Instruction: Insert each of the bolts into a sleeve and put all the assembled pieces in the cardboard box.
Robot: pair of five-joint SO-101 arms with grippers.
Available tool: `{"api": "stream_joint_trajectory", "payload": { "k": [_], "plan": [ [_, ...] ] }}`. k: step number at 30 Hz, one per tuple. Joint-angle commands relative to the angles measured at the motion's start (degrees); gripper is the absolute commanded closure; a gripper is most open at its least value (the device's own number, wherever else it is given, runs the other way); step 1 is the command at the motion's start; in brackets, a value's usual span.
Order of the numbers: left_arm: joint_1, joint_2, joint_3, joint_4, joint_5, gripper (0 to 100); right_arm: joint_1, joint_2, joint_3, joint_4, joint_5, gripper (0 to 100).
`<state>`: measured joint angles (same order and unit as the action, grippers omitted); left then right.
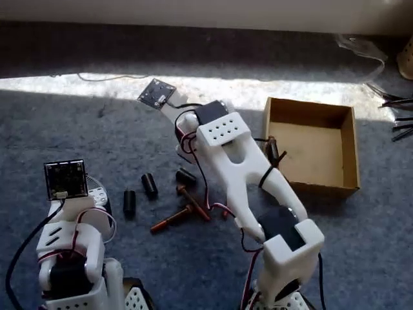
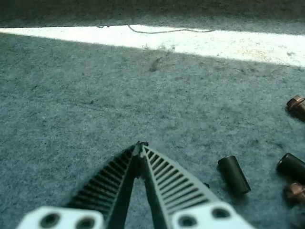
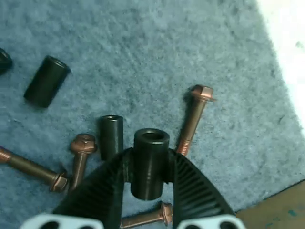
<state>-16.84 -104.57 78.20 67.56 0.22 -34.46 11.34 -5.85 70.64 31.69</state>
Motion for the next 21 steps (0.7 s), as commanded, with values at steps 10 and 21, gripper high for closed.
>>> {"api": "stream_joint_trajectory", "payload": {
  "k": [10, 21],
  "plan": [
    [-0.40, -0.40, -0.40, -1.41, -0.18, 98, 0.66, -23.25, -0.22, 6.64, -9.85, 97.5],
    [3.82, -0.40, 5.23, -6.68, -8.88, 98, 0.66, -41.45, 12.97, 6.55, -18.64, 97.6]
  ]
}}
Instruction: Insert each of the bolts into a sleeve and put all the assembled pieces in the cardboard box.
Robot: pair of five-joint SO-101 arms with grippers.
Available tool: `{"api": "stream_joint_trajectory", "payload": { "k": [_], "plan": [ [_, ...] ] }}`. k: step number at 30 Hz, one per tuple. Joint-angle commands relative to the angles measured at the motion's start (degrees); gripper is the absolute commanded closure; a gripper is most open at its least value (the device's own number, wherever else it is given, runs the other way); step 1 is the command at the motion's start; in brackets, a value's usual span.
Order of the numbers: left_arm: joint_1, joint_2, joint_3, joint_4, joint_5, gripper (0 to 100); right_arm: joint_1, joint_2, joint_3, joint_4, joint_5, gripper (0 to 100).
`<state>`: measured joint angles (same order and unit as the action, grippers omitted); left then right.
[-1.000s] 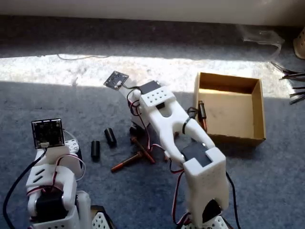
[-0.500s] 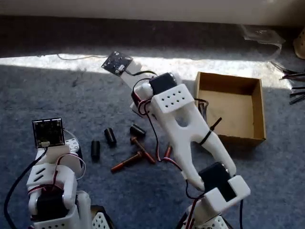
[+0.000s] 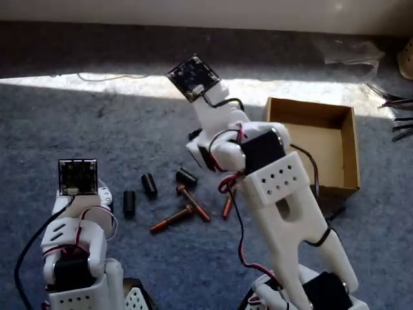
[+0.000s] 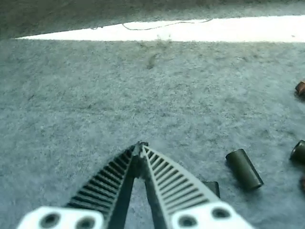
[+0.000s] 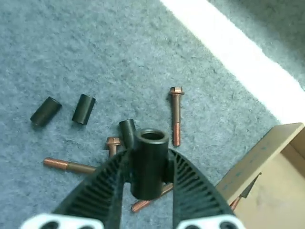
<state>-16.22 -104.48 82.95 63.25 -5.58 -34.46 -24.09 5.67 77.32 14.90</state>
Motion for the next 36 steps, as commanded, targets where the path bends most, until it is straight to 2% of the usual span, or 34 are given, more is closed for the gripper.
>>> {"api": "stream_joint_trajectory", "payload": {
  "k": [1, 14, 16, 19, 24, 26, 29, 36],
  "plan": [
    [3.82, -0.48, 0.57, -2.29, -3.43, 98, 0.84, -7.69, 2.59, -0.13, -2.02, 97.6],
    [4.62, -0.31, 0.13, -4.31, -3.96, 98, 1.01, -28.35, 19.38, -0.84, -2.37, 97.6],
    [4.79, -0.31, 0.13, -3.34, -7.65, 98, 2.33, -31.69, 22.90, -2.42, -2.37, 97.6],
    [7.52, -0.31, 0.13, -1.14, -11.69, 98, 6.81, -37.58, 28.79, -5.23, -2.46, 97.6],
    [13.14, -0.22, -0.04, 0.00, -11.87, 98, 12.35, -47.78, 37.49, -6.99, -2.46, 97.6],
    [14.02, -0.22, -0.04, 0.09, -12.13, 98, 12.97, -51.65, 39.87, -6.99, -2.46, 97.6],
    [15.25, -0.13, -1.10, 0.26, -16.44, 98, 12.97, -56.66, 43.74, -6.90, -2.46, 97.6],
    [20.97, 0.22, -8.92, 8.97, -16.53, 98, 12.97, -66.33, 52.09, -8.04, -2.37, 97.6]
  ]
}}
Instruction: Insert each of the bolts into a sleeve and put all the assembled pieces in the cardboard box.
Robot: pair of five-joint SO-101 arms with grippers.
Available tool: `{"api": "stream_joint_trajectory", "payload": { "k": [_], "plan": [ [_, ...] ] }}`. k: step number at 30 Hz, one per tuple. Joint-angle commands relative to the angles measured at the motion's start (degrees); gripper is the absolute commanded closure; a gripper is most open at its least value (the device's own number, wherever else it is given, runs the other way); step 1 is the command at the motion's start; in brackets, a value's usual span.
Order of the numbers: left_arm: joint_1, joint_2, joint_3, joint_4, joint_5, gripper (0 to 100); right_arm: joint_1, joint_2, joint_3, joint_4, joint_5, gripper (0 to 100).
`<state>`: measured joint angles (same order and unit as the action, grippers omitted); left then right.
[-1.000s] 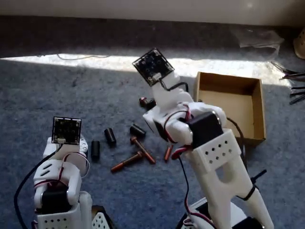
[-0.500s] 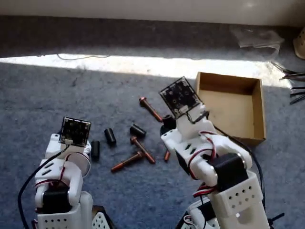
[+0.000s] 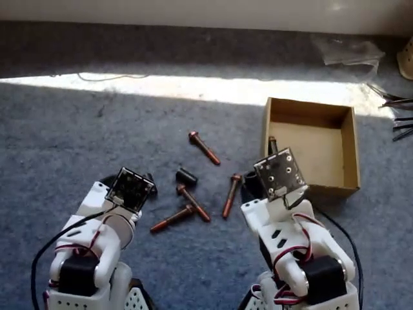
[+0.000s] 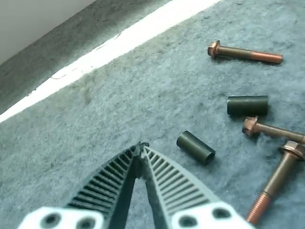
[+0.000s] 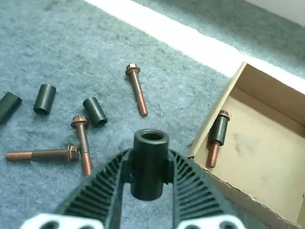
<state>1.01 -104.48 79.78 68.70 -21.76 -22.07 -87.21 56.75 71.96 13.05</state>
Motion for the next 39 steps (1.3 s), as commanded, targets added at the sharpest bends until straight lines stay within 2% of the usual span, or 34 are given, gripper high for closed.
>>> {"api": "stream_joint_trajectory", "payload": {
  "k": [1, 5, 11, 15, 21, 25, 28, 39],
  "plan": [
    [4.26, 1.01, -6.46, 4.13, -0.44, 98, 0.57, -4.09, 2.24, -3.03, -0.53, 97.6],
    [4.53, 10.42, -9.89, 2.29, -3.43, 98, 0.57, -6.02, 5.76, -4.35, -0.44, 97.6],
    [4.70, 30.46, -20.00, 1.67, -4.04, 98, 0.57, -6.46, 7.25, -4.88, -1.49, 97.6],
    [9.54, 40.75, -23.60, 2.02, -4.04, 98, 0.66, -6.55, 8.57, -5.93, -4.40, 97.6],
    [18.95, 50.59, -25.36, 2.02, -3.87, 98, 7.08, -6.55, 12.70, -10.42, -4.57, 97.6],
    [22.55, 56.92, -27.38, 3.16, -3.87, 98, 11.12, -6.55, 17.71, -15.96, -4.57, 97.6],
    [24.22, 62.73, -28.79, 3.96, -3.87, 98, 13.49, -6.55, 20.26, -18.51, -4.57, 97.6],
    [24.84, 80.04, -33.10, 2.64, -3.87, 98, 13.67, -6.55, 20.97, -18.95, -4.48, 97.6]
  ]
}}
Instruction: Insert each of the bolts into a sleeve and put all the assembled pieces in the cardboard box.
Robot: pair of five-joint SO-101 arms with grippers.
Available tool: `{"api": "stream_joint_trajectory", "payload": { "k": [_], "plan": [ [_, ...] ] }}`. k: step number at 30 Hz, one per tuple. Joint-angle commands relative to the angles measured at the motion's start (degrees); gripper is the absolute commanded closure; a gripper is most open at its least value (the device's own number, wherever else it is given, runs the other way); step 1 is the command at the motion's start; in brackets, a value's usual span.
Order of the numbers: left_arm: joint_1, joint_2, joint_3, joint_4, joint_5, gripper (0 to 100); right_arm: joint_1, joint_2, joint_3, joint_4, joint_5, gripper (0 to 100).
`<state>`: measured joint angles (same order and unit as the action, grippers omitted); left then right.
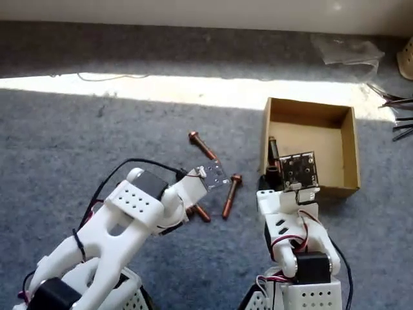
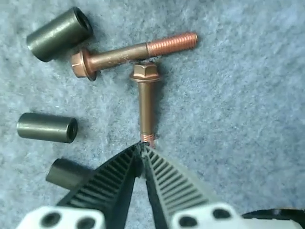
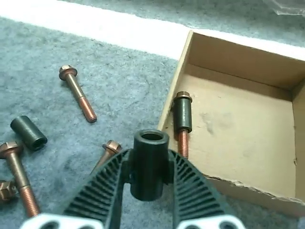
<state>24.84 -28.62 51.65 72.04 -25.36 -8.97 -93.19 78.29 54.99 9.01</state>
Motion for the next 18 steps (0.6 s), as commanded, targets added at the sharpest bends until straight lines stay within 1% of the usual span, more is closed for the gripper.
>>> {"api": "stream_joint_trajectory", "payload": {
  "k": [1, 6, 10, 14, 18],
  "plan": [
    [1.01, 5.49, -6.11, -0.70, -0.26, 98, 0.57, -0.57, -0.57, -1.98, -0.35, 97.6],
    [1.01, 11.47, -10.77, -0.44, -0.18, 98, 0.57, -0.57, -0.48, -1.98, -0.44, 97.6],
    [1.10, 14.11, -12.18, -1.23, 4.31, 98, 0.48, -0.57, -0.48, -1.98, -0.44, 97.6],
    [1.10, 14.73, -12.79, -1.41, 4.84, 98, 0.48, -0.57, -0.48, -1.98, -0.53, 97.6],
    [1.01, 14.73, -12.62, -1.14, 4.66, 93, 0.40, -0.57, -0.48, -1.98, -0.53, 97.6]
  ]
}}
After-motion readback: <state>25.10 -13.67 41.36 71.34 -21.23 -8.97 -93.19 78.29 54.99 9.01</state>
